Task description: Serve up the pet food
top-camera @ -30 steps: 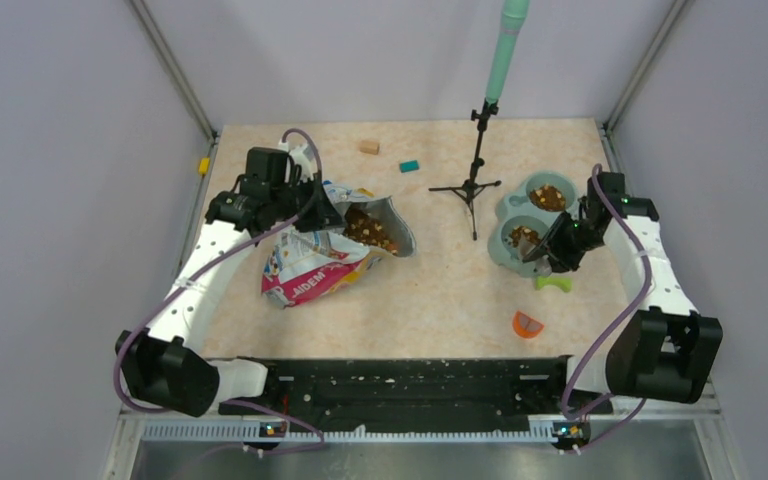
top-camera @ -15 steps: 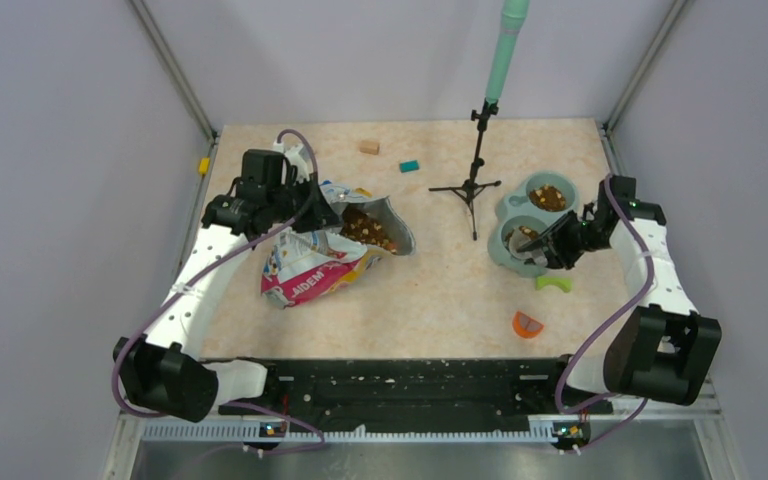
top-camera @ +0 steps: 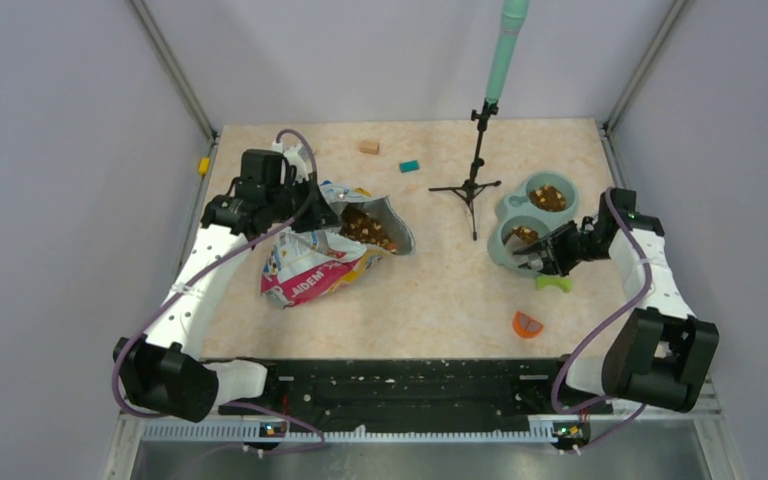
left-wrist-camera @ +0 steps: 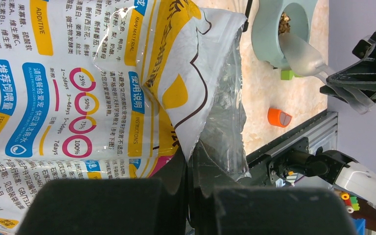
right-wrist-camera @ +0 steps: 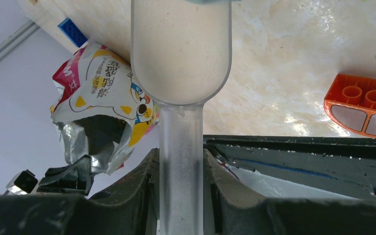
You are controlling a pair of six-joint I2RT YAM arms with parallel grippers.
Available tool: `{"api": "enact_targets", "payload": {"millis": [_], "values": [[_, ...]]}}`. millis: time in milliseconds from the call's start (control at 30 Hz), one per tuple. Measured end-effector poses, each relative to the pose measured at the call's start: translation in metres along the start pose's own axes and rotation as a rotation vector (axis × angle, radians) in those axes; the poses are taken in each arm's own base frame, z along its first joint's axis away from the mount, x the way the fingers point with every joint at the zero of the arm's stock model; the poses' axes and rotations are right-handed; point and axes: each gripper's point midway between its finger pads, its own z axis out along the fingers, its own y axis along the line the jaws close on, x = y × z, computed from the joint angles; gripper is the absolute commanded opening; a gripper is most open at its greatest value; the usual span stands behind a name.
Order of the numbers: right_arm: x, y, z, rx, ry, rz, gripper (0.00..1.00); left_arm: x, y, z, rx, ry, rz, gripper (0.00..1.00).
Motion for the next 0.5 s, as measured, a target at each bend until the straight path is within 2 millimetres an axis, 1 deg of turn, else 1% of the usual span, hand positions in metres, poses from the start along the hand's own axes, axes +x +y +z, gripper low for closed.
{"api": "enact_targets", "payload": {"millis": [267,500], "values": [[0.004,0.01,-0.011,-0.043,-0.031,-0.016,0.0,0.0,0.0,0.0,0.002,0.002,0.001,0.0],[0.007,0.009,-0.019,-0.047,-0.07,-0.037,0.0,-0.001,-0.001,0.002,0.012,0.011,-0.002,0.0]]}}
